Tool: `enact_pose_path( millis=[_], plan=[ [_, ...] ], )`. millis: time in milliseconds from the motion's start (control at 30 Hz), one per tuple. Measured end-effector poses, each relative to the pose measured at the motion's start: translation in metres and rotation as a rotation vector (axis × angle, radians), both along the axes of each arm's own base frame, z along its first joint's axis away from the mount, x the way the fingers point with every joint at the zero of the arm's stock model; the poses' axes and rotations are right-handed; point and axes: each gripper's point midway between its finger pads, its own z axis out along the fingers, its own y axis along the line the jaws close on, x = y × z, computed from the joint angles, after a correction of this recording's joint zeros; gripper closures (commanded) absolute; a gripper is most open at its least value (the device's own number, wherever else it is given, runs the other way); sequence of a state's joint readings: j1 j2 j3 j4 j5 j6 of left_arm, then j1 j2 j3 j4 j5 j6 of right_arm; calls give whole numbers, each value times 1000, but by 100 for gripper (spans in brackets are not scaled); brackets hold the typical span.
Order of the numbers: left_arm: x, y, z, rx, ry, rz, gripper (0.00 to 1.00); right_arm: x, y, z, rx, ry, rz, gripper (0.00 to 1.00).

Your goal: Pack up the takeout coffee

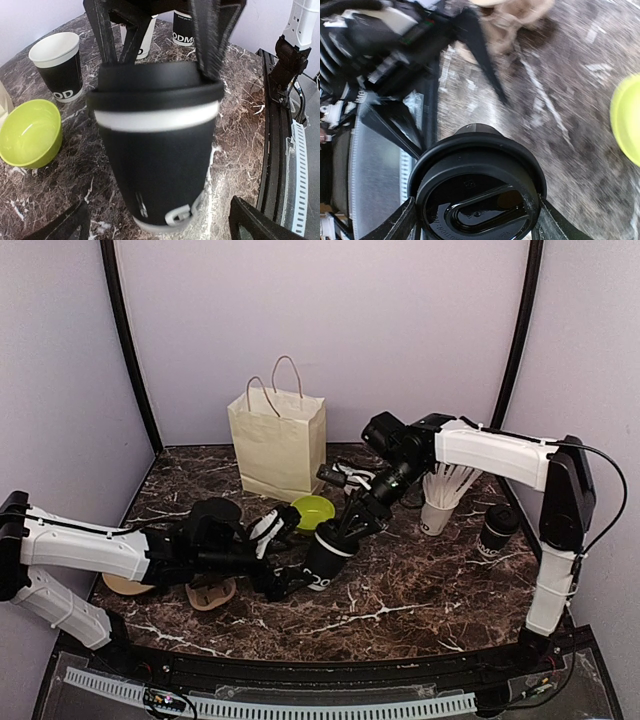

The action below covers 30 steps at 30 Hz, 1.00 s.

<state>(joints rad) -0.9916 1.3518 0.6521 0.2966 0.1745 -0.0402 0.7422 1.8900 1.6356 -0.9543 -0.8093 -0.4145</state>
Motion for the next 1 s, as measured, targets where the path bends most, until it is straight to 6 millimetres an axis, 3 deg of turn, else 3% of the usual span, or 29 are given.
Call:
enact_pose_path(
  millis=[100,233,367,467,700,833,1000],
  plan=[
    [-1,5,4,21,-11,-1,1,17,-19,-6,-49,-36,-42,34],
    [5,3,33,25,-88,-5,1,24,-46,-9,-113,-97,-79,33],
    [24,-4,77,5,-221,24,1,9,-78,-10,-187,-179,-85,32],
    [37,-5,92,12,-302,61,1,-2,-106,-17,-252,-238,-99,31],
    [72,9,80,62,-342,156,1,-5,-178,-47,-430,-326,-201,30],
    [86,24,78,57,-347,205,1,7,-206,-46,-479,-363,-286,30],
    [87,27,81,48,-354,213,1,22,-235,-35,-521,-416,-383,30]
  ],
)
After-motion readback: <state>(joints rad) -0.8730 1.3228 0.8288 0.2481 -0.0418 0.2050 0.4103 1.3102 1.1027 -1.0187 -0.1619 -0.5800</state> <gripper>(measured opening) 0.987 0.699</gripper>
